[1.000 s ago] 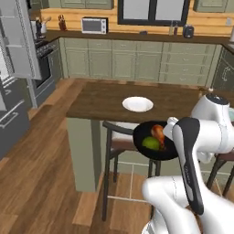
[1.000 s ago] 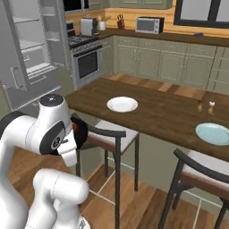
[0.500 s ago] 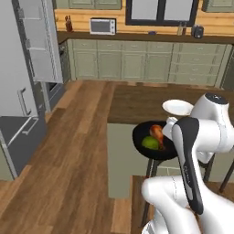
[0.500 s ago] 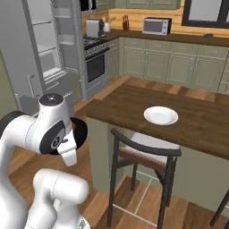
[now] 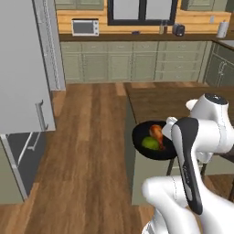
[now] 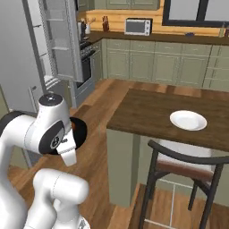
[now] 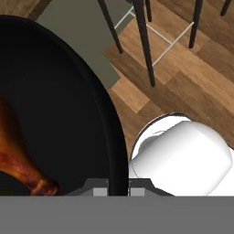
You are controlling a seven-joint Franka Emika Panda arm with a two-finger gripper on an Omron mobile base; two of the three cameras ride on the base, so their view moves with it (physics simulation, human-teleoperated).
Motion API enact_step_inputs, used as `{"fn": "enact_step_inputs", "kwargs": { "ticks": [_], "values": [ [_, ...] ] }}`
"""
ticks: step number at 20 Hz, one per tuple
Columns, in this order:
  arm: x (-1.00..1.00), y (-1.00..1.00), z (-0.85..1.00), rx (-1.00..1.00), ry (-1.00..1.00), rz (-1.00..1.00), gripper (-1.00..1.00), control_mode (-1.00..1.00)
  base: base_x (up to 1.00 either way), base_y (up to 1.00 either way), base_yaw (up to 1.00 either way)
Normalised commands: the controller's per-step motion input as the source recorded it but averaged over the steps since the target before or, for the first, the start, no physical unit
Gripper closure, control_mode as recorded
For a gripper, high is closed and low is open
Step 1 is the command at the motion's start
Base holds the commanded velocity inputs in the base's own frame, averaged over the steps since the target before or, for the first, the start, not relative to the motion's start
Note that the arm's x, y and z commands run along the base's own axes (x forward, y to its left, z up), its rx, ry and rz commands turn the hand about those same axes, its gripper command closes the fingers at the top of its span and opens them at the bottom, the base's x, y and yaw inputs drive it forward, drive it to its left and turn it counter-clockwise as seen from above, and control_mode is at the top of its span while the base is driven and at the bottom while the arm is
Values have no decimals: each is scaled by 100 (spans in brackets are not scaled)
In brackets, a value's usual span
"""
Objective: Pick the chicken drumstick and lime from their plates and place them in the bowl. Then put the bowl in the fridge.
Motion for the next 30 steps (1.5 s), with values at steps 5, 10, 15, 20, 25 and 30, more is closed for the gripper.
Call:
{"fn": "enact_step_inputs", "kwargs": {
  "ticks": [5,10,15,20,25,30],
  "values": [
    [0,0,0,0,0,0,100,100,66,100,-25],
    [0,0,0,0,0,0,100,100,55,44,-5],
    [0,0,0,0,0,0,100,100,37,-15,5],
    [0,0,0,0,0,0,100,100,72,3,0],
    [0,0,0,0,0,0,100,100,100,1,0],
    [0,0,0,0,0,0,100,100,96,8,0]
  ]
}}
